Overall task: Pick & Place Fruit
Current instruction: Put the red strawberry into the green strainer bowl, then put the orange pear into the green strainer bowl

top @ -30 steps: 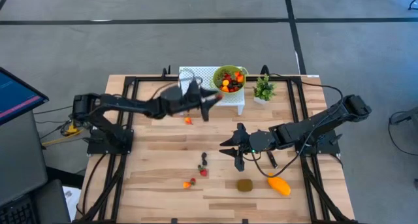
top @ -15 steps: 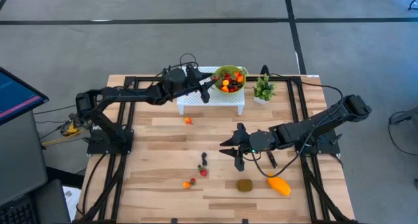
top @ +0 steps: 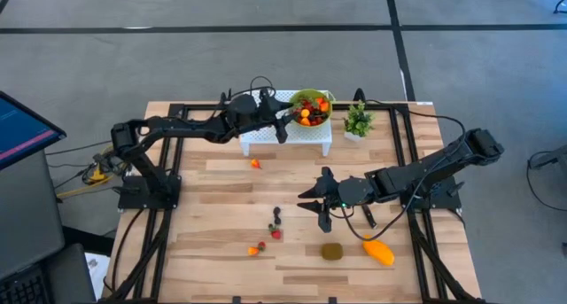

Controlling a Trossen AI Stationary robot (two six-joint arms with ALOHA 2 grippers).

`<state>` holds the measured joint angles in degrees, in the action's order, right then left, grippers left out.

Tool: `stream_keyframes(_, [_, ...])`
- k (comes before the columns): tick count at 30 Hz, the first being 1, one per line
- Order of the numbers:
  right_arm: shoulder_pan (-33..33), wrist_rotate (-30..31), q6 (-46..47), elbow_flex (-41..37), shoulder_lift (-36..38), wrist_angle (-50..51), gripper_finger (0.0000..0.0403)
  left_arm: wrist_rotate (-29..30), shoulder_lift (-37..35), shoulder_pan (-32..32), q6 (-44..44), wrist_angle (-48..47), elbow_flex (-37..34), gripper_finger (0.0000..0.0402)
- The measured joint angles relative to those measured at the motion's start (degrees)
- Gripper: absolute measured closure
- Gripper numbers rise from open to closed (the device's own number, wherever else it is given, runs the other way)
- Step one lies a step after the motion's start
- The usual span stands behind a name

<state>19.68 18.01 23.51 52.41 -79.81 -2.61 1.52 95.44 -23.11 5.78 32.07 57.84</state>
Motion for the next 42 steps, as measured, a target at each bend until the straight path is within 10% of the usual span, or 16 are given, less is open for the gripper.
stream_keyframes(15, [0.0,0.0,0.0,0.0,0.0,0.0,0.0288,0.1,-3.3,1.7,1.1,0.3,0.7,0.0154])
stream_keyframes(30, [0.0,0.0,0.0,0.0,0.0,0.0,0.0288,1.3,-21.3,17.0,1.7,-20.8,-1.1,0.0176])
stream_keyframes(42, [-0.4,0.0,0.0,0.0,0.0,-1.3,0.0288,4.6,-7.1,15.6,6.3,-20.1,12.1,0.0208])
